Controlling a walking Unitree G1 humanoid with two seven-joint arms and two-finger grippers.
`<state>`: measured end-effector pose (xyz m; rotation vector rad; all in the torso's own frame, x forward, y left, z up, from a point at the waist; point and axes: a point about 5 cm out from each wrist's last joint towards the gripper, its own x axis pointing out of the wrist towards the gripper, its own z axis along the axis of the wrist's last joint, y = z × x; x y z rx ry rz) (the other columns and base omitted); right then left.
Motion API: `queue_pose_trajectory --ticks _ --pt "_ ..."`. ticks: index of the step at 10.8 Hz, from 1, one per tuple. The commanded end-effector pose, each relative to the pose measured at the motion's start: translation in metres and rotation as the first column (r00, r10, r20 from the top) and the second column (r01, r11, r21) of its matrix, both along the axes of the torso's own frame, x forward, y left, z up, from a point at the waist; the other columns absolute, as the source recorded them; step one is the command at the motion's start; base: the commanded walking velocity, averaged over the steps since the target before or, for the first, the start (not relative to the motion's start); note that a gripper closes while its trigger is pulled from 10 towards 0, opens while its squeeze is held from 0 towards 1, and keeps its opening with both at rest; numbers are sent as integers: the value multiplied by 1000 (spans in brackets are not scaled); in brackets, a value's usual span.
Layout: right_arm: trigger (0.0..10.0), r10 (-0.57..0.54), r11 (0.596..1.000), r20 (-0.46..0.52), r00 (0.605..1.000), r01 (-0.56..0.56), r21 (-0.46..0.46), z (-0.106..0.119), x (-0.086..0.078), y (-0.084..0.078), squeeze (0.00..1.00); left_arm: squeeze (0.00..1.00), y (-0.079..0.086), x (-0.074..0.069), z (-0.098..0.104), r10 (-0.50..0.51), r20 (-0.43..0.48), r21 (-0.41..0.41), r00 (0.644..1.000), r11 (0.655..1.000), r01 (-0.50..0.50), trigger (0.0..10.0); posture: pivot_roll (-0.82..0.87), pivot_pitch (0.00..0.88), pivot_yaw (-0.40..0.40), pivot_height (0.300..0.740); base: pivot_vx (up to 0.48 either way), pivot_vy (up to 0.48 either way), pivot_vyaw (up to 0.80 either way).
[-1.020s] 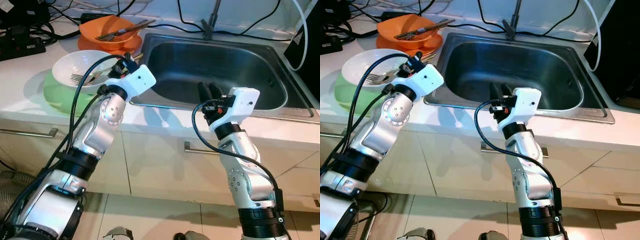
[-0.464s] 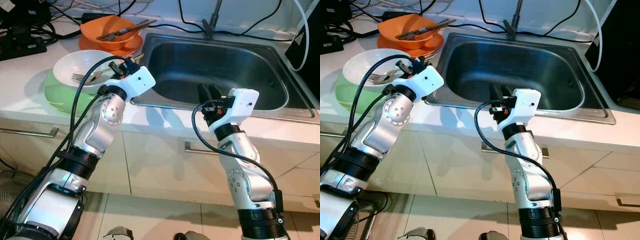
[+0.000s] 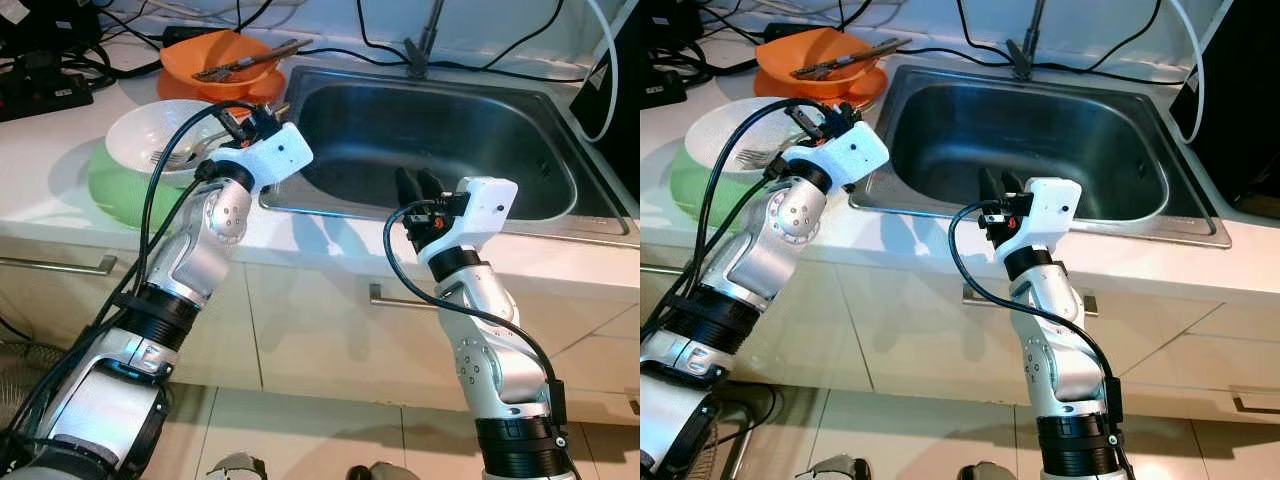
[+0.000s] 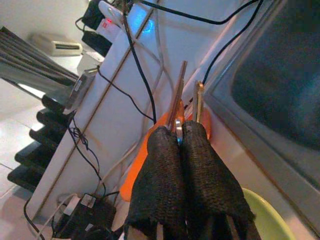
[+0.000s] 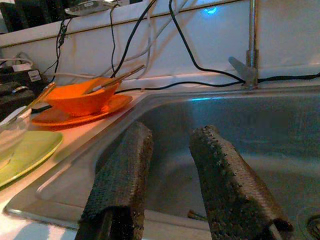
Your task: Kitchen organization
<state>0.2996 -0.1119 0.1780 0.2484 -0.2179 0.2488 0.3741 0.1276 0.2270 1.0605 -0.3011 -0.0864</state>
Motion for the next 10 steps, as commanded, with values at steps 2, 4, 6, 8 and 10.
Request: queue_pose_trajectory --ticks 2,4,6,8,10 --pt "10000 -15 1000 -1 1000 15 4 2 0 -3 0 0 1 1 9 20 51 46 999 999 -23 0 -34 64 -43 740 0 0 0" --pt "10000 -11 1000 -4 1000 11 5 1 0 -3 0 0 1 -1 27 53 158 148 986 986 -77 10000 -31 64 -44 740 0 0 0" --pt "10000 -9 1000 -5 1000 9 5 0 1 -2 0 0 -5 -7 48 17 242 140 970 989 -52 10000 -29 63 -44 740 0 0 0" --pt "10000 -8 1000 -6 1000 8 4 0 1 -2 0 0 -24 -21 78 -120 385 64 915 993 103 10000 -29 62 -43 740 0 0 0" --pt "10000 -12 1000 -9 1000 12 -3 -1 1 -3 0 0 -61 -52 107 -398 478 -28 783 884 466 10000 -28 59 -43 740 0 0 0"
